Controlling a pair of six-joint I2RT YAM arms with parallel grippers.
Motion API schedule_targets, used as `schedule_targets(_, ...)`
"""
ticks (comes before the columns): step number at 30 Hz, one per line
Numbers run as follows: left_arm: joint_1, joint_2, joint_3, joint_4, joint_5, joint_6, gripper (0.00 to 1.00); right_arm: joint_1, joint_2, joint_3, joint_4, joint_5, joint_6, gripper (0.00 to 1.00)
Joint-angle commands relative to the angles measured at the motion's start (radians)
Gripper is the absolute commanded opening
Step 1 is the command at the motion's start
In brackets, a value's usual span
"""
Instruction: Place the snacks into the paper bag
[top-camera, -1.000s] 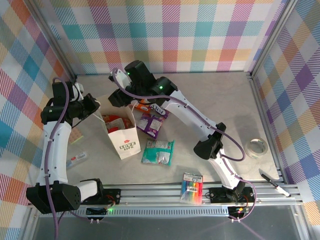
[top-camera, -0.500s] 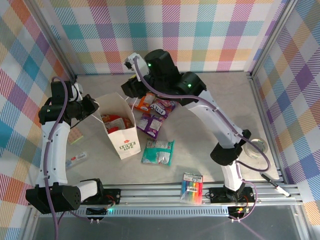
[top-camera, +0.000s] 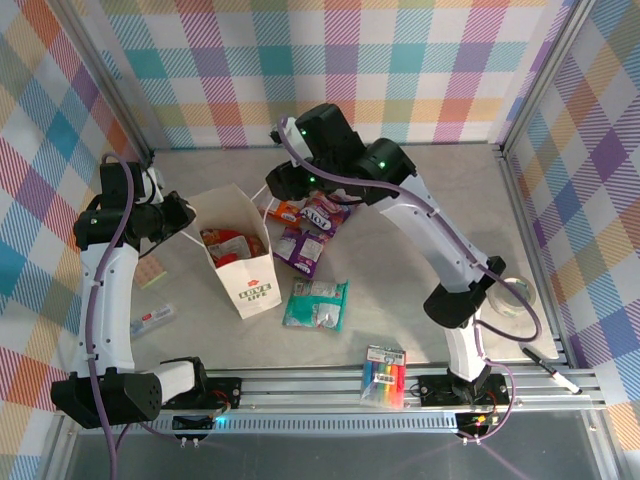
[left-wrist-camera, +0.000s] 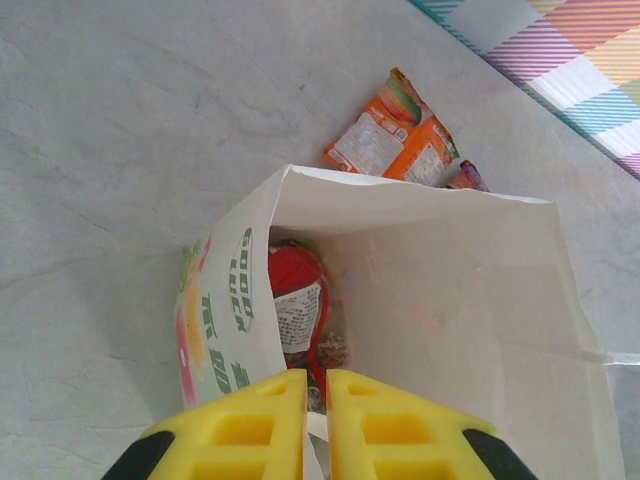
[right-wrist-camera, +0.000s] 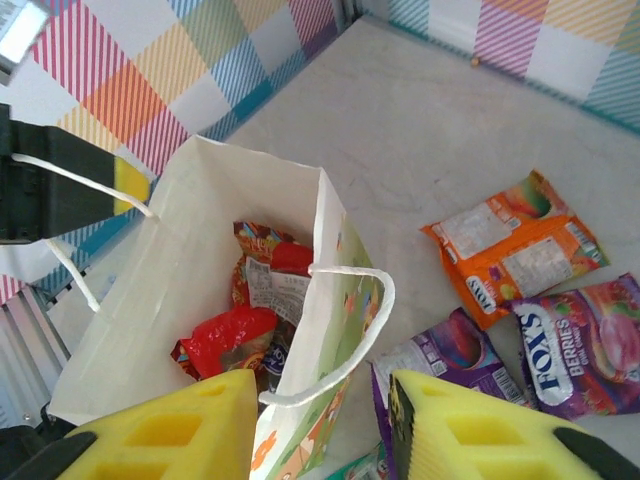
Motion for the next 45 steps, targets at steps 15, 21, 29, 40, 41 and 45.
schedule_targets(15,-0.012,0.009,0.064,-0.049,0.025,0.044,0.13,-0.048,0.092,0.001,0.028,-0.277,0.031,0.11)
schedule_targets(21,-0.045,0.059,0.144,-0.06,-0.034,0.041,0.09,-0.061,0.066,-0.004,0.05,-0.232,0.031,0.0)
schedule_targets(29,-0.051,0.174,0.252,-0.055,-0.046,0.052,0.07,-0.065,0.022,-0.084,0.102,-0.247,0.059,0.0)
schedule_targets(40,-0.05,0.161,0.157,-0.031,-0.09,0.056,0.15,-0.064,-0.002,-0.133,0.111,-0.22,0.066,0.17)
schedule_targets(41,-0.05,0.155,0.146,-0.027,-0.092,0.055,0.16,-0.065,-0.01,-0.145,0.112,-0.213,0.064,0.25)
schedule_targets(45,-0.05,0.137,0.119,-0.02,-0.092,0.051,0.19,-0.065,-0.06,-0.21,0.122,-0.155,0.049,0.39)
